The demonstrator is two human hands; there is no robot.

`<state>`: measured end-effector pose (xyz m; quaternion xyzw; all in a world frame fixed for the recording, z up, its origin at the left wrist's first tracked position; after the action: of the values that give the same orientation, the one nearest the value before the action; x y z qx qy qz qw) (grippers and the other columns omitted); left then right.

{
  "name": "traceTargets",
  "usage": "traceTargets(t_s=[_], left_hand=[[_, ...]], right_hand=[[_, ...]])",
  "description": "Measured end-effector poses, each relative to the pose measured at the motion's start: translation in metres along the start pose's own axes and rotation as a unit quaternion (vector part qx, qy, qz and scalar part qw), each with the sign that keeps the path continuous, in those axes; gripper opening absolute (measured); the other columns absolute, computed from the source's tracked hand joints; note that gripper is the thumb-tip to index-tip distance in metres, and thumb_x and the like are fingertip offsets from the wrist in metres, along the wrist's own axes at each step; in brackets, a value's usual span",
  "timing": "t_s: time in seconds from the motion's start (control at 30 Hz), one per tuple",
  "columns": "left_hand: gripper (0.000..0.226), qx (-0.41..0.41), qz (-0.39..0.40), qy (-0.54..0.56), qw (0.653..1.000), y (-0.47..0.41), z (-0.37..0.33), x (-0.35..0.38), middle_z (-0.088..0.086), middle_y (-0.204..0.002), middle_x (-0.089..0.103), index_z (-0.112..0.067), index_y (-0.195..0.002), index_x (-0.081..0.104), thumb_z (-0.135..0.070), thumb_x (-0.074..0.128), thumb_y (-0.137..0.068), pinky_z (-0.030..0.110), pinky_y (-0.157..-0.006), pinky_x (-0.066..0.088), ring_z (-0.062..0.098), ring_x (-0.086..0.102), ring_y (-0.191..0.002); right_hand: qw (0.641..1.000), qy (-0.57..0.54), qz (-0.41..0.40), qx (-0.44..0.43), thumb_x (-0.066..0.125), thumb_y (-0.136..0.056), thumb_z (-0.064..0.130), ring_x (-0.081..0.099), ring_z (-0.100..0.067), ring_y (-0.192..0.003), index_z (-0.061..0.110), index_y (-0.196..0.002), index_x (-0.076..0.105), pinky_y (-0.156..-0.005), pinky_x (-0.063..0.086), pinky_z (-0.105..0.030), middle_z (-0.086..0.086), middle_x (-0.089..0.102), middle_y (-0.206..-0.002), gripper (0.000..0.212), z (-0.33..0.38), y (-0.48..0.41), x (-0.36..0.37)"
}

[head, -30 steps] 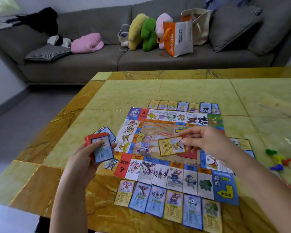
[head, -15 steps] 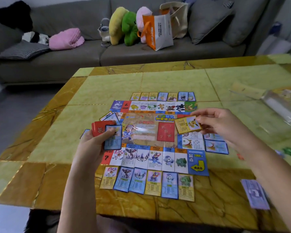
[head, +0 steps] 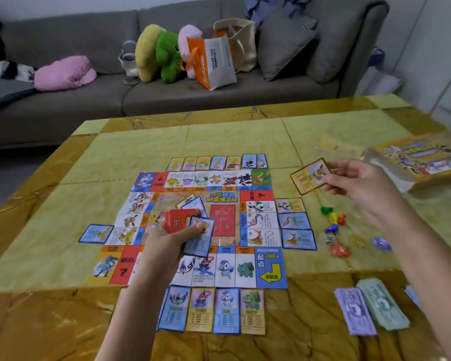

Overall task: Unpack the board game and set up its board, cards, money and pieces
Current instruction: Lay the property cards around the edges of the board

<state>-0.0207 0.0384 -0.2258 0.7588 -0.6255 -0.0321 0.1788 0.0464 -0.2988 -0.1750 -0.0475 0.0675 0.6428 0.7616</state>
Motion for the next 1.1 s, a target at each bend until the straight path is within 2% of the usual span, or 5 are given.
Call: traceTargets(t_s=[0.2,0.33,0.53,0.83,1.1], left_hand=[[0.050,-0.006,0.007,-0.025,1.000,-0.006,0.008,0.005,0.016,-0.089,0.072,0.001,-0.110,0.061,-0.008,0.074,-0.062,0.035,-0.064,0.058,0.029,0.071,-0.080],[0.029,-0.020,0.012,-0.008,1.000,-0.010,0.008,0.009,0.010,-0.082,0.073,-0.008,-0.100,0.065,0.006,0.067,-0.074,0.035,-0.060,0.058,0.027,0.071,-0.074],[0.024,-0.091,0.003,0.026,0.996,-0.020,0.010,0.011,0.015,-0.072,0.062,-0.008,-0.075,0.043,0.013,0.052,-0.083,0.036,-0.051,0.055,0.030,0.065,-0.062],[0.013,-0.139,0.016,0.129,0.982,-0.022,0.019,0.003,0.026,-0.098,0.056,-0.006,-0.095,0.042,0.004,0.041,-0.089,0.038,-0.053,0.058,0.035,0.069,-0.073],[0.023,-0.106,0.028,0.100,0.989,-0.019,0.015,0.008,0.019,-0.072,0.063,-0.005,-0.071,0.043,0.009,0.042,-0.090,0.039,-0.056,0.060,0.031,0.069,-0.069]], right_hand=[[1.000,-0.016,0.004,0.012,0.065,-0.083,-0.002,0.060,-0.006,-0.060,0.011,-0.093,0.068,-0.056,0.049,-0.011,-0.002,0.068,-0.078,0.016,-0.014,-0.008,0.008],[0.999,-0.008,-0.011,0.034,0.063,-0.088,0.012,0.056,-0.010,-0.060,0.014,-0.086,0.070,-0.059,0.043,-0.020,0.000,0.066,-0.071,0.007,-0.020,-0.011,0.016],[0.997,-0.038,-0.001,0.066,0.046,-0.100,0.022,0.051,-0.014,-0.042,0.008,-0.090,0.058,-0.036,0.036,-0.021,-0.006,0.059,-0.060,0.021,-0.023,-0.007,0.029],[0.993,-0.045,0.092,0.051,0.054,-0.092,0.000,0.062,-0.013,-0.057,0.007,-0.103,0.058,-0.049,0.047,-0.018,-0.013,0.067,-0.083,0.014,-0.021,-0.003,0.059],[0.990,-0.062,0.118,0.046,0.058,-0.087,-0.006,0.064,-0.015,-0.061,0.013,-0.102,0.060,-0.054,0.051,-0.019,-0.012,0.070,-0.082,0.024,-0.021,0.006,0.074]])
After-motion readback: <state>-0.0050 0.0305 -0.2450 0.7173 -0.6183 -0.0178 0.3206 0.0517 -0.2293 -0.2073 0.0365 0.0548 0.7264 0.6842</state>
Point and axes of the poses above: each hand's wrist, its own y-axis away from the middle knuckle, its own x-axis out of the palm, z = x × y, the point moved 6 cm from there along -y, towards the middle knuckle
